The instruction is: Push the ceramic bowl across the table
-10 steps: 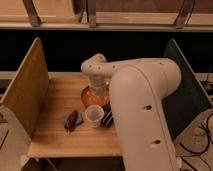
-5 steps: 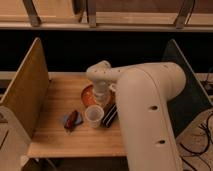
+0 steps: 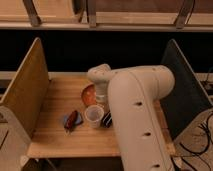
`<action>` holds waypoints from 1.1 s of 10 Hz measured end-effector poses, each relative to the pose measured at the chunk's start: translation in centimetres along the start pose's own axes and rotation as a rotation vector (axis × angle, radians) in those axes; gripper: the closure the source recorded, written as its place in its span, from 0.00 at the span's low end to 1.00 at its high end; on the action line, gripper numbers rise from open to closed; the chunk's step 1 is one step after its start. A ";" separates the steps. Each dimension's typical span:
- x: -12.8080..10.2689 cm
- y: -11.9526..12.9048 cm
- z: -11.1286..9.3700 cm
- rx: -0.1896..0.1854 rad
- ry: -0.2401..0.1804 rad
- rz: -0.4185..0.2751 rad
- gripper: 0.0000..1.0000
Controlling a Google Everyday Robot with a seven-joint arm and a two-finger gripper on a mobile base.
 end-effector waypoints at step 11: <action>13.7 7.7 -8.6 -0.411 0.384 -0.312 1.00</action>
